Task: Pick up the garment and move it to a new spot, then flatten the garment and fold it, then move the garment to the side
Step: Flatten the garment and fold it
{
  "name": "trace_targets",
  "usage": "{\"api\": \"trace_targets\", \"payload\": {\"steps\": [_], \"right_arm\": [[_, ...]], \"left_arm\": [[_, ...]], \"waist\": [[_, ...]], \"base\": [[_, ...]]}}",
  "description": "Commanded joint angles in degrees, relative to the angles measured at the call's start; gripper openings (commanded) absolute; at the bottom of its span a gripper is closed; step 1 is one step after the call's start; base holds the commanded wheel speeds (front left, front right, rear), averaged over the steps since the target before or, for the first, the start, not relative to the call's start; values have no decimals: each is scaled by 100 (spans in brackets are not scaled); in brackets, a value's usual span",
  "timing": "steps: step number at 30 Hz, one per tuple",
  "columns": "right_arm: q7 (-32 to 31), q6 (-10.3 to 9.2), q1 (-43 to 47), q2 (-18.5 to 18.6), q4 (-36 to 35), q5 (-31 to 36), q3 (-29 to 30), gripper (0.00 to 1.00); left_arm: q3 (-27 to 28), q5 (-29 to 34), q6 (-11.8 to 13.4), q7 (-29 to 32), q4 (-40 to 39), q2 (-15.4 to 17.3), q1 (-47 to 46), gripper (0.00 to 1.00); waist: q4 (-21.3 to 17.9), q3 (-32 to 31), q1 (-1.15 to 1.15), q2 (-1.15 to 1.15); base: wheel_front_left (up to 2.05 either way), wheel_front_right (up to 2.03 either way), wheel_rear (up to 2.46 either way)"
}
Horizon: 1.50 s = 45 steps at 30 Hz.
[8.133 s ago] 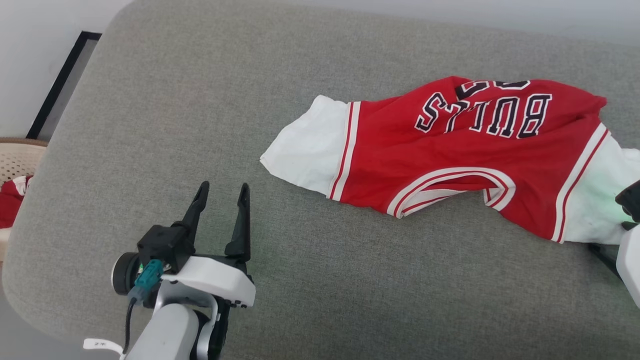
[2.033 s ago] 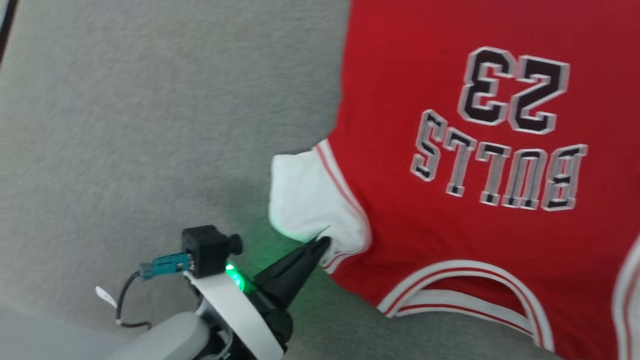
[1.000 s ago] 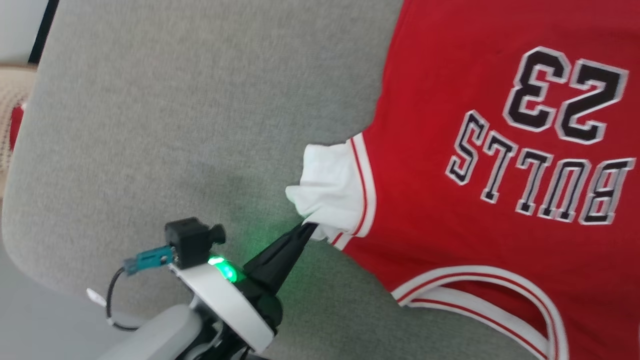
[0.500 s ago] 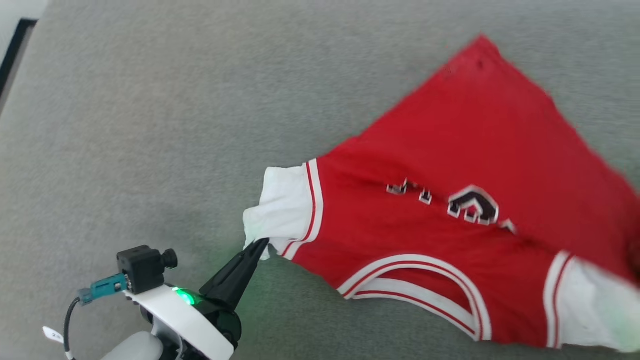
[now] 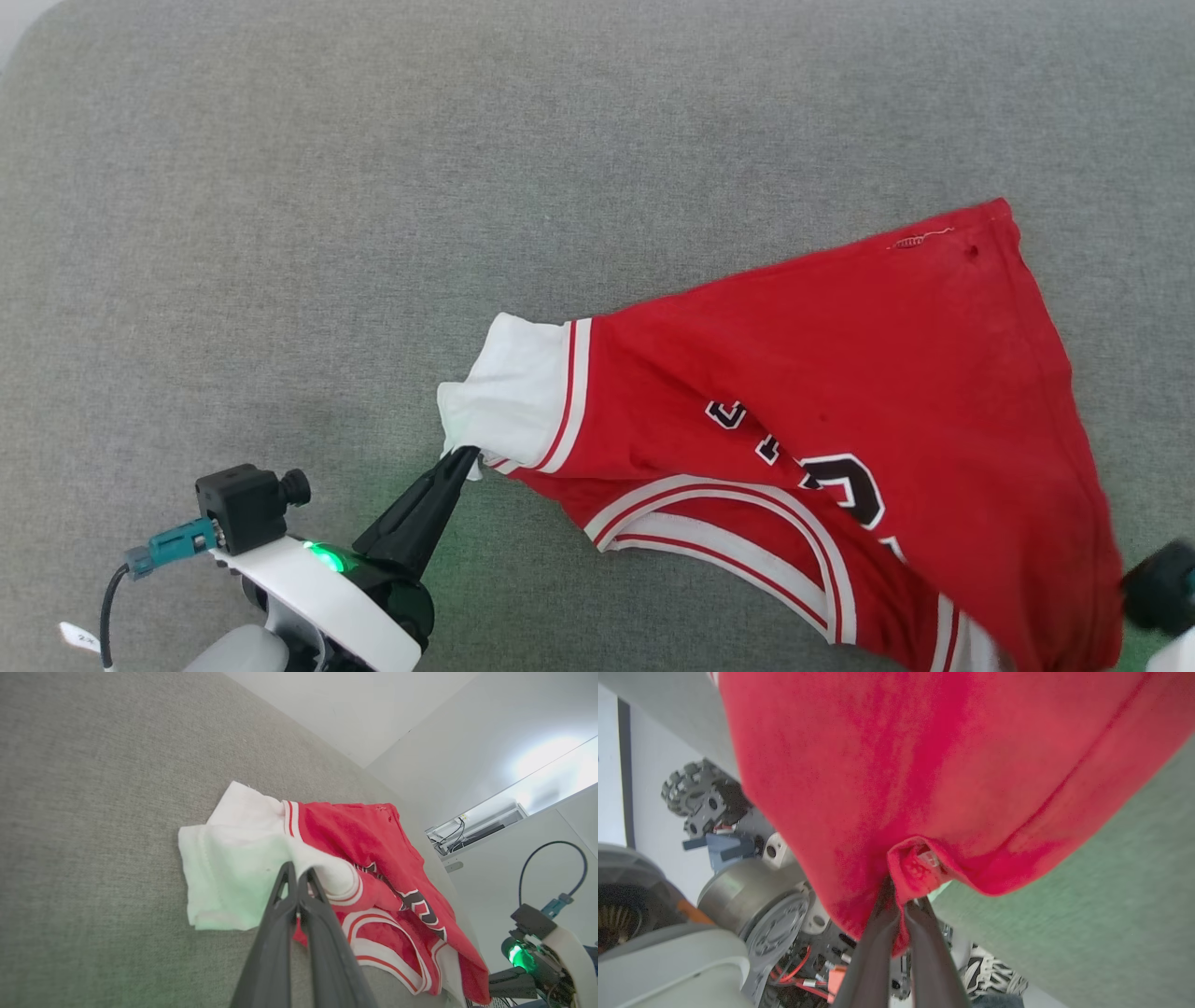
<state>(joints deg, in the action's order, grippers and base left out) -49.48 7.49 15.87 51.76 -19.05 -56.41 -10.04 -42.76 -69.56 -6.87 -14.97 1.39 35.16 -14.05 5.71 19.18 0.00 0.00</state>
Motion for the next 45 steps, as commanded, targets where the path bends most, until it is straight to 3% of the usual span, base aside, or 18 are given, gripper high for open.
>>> {"api": "trace_targets", "payload": {"steps": [1, 2, 6, 11, 14, 18, 27, 34, 35, 36, 37, 38, 45], "right_arm": [[51, 0, -21, -58, -52, 95, 106, 82], [90, -1, -46, -150, -85, 168, 236, 100], [3, -1, -18, -348, -433, 301, 1261, 100], [-317, -1, -402, -222, -573, 258, 2530, 100], [-144, -1, -1128, -231, -428, 334, 2707, 100], [255, 0, -2248, -427, 296, 772, 2030, 100], [412, -1, -4228, -699, 2063, 1538, 221, 100], [375, -1, -4905, -734, 3153, 1652, -773, 100], [326, -1, -4907, -732, 3276, 1575, -916, 80], [286, 0, -4904, -729, 3347, 1506, -1049, 44], [286, 1, -4906, -718, 3410, 1440, -1154, 16], [316, 1, -4907, -707, 3473, 1386, -1217, 0], [698, -2, -5197, -607, 3636, 1118, -1298, 0]], "left_arm": [[14, 104, 12, -30, 5, 6, 23, 0], [14, 107, 11, -30, 12, 7, 21, 0], [23, 111, 0, -30, 16, 4, 16, 0], [-10, 154, -14, -29, -1, -66, -64, 0], [-52, 192, -20, -7, -5, -153, -172, 0], [-139, 265, -38, 32, 70, -271, -364, 0], [-320, 367, -61, 13, 248, -637, -760, 0], [-524, 328, -66, -15, 360, -837, -958, 0], [-550, 313, -67, -10, 377, -854, -976, 0], [-569, 293, -67, -14, 394, -858, -989, 0], [-593, 279, -67, -18, 417, -864, -995, 0], [-611, 262, -67, -20, 448, -864, -995, 0], [-681, 224, -68, -29, 628, -704, -1124, 0]], "waist": [[-8, -3, 0, 0], [-13, -6, 0, 0], [-14, -35, 0, 0], [76, -45, 0, 0], [186, 20, 0, 0], [363, 129, 0, 0], [780, 561, 0, 0], [922, 668, 0, 0], [933, 658, 0, 0], [942, 643, 0, 0], [948, 621, 0, 0], [946, 593, 0, 0], [811, 402, 0, 0]], "base": [[0, 0, 0], [0, 0, 0], [0, 0, 0], [0, 0, 0], [0, 0, 0], [0, 0, 0], [0, 0, 0], [0, 0, 0], [0, 0, 0], [0, 0, 0], [0, 0, 0], [0, 0, 0], [0, 0, 0]]}}
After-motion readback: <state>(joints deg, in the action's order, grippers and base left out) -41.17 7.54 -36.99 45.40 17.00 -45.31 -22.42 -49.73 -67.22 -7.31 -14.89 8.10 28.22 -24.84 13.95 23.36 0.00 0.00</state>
